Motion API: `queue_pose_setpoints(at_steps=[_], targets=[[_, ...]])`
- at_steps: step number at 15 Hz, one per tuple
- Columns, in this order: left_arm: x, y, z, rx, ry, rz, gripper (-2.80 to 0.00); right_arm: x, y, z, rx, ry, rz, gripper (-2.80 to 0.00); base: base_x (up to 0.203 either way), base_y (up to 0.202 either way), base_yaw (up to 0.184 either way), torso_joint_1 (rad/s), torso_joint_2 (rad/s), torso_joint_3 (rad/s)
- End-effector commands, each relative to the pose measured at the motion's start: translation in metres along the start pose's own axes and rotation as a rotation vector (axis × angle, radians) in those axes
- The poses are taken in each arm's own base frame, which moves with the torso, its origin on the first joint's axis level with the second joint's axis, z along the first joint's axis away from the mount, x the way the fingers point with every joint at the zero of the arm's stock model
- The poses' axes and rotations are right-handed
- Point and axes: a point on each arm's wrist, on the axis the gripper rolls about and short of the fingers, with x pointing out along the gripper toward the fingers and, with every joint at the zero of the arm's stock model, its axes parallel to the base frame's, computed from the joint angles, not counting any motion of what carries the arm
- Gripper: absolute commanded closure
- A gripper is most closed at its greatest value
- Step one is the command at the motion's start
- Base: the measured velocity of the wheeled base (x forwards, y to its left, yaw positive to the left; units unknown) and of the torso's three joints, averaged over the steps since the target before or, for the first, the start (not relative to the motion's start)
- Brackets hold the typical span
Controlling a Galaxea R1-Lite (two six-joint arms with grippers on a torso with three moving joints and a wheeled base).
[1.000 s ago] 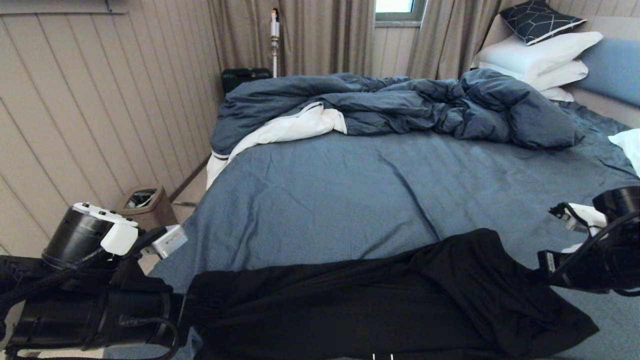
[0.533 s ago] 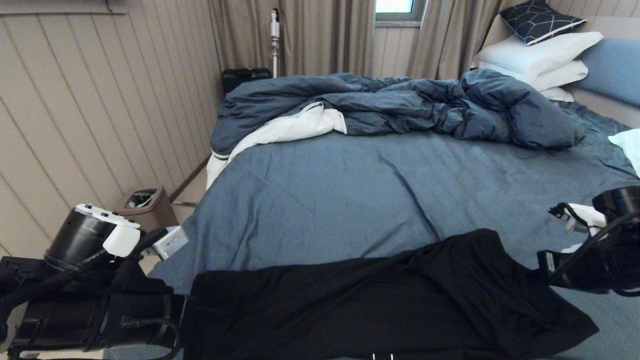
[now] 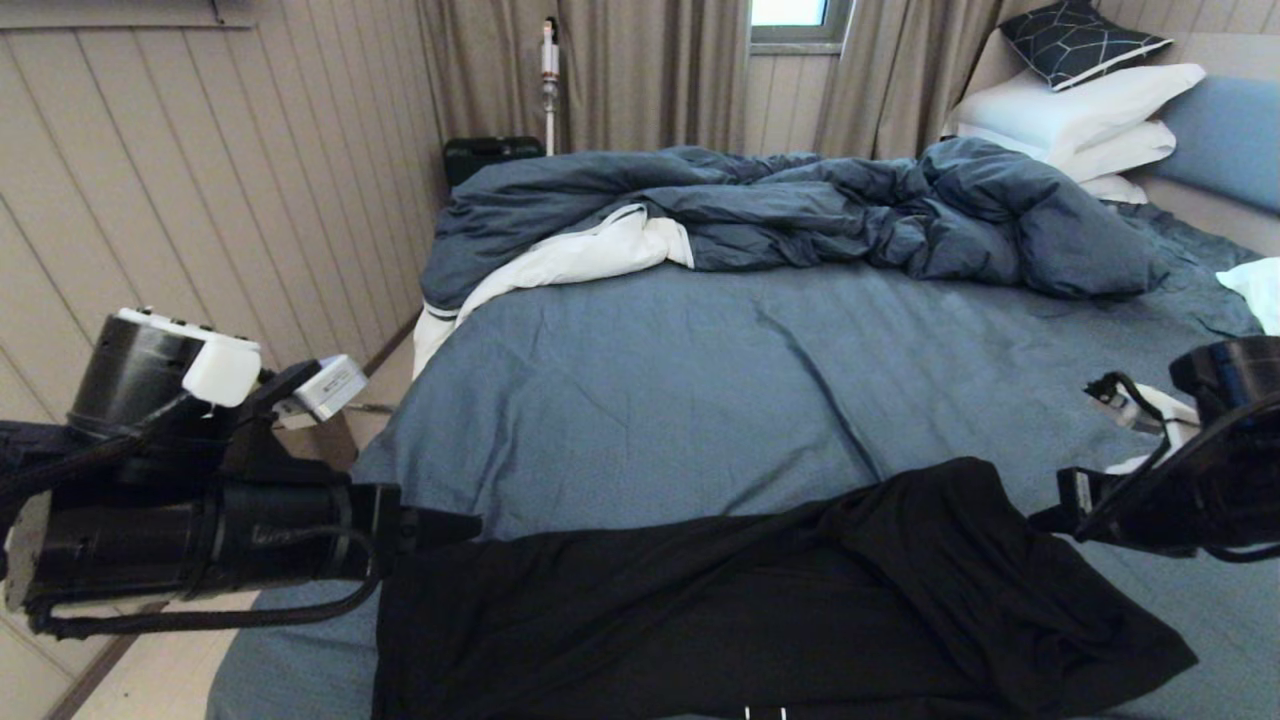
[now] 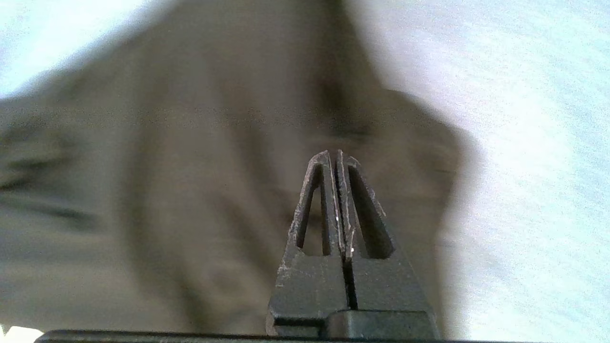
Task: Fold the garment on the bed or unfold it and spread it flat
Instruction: Fold the black T-shirt
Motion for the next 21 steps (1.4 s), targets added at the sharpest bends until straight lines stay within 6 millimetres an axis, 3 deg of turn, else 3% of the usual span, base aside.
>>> queue_pose_setpoints(at_steps=[1,4,6,9,11,15,19,20,21], targets=[[0.031,0.001,0.01,-0.02,0.059,0.016,-2.8,-0.002,0.027,0.006,-0.039,-0.007,0.061,0.0,0.0,0.0,0.0,0.0,0.0,0.0],[0.083,0.002,0.007,-0.061,0.184,0.037,-2.8,0.005,0.079,0.01,-0.086,0.03,0.179,0.0,0.0,0.0,0.0,0.0,0.0,0.0],[0.098,0.003,-0.005,-0.064,0.257,0.03,-2.8,0.022,0.105,0.012,-0.105,0.076,0.224,0.0,0.0,0.0,0.0,0.0,0.0,0.0],[0.1,0.005,-0.015,-0.049,0.296,0.032,-2.8,0.041,0.136,0.008,-0.134,0.135,0.271,0.0,0.0,0.0,0.0,0.0,0.0,0.0],[0.102,0.004,-0.022,-0.045,0.326,0.021,-2.8,0.041,0.146,0.006,-0.149,0.151,0.286,0.0,0.0,0.0,0.0,0.0,0.0,0.0],[0.114,0.008,-0.027,-0.046,0.333,0.022,-2.8,0.038,0.185,-0.004,-0.201,0.246,0.32,0.0,0.0,0.0,0.0,0.0,0.0,0.0],[0.124,0.011,-0.03,-0.049,0.305,0.017,-2.8,0.037,0.193,-0.005,-0.21,0.285,0.23,0.0,0.0,0.0,0.0,0.0,0.0,0.0],[0.123,0.011,-0.029,-0.052,0.303,0.017,-2.8,0.037,0.191,-0.006,-0.213,0.279,0.202,-2.8,0.0,0.0,0.0,0.0,0.0,0.0],[0.123,0.011,-0.03,-0.052,0.304,0.017,-2.8,0.036,0.19,-0.007,-0.215,0.274,0.185,-2.8,0.0,0.0,0.0,0.0,0.0,0.0]])
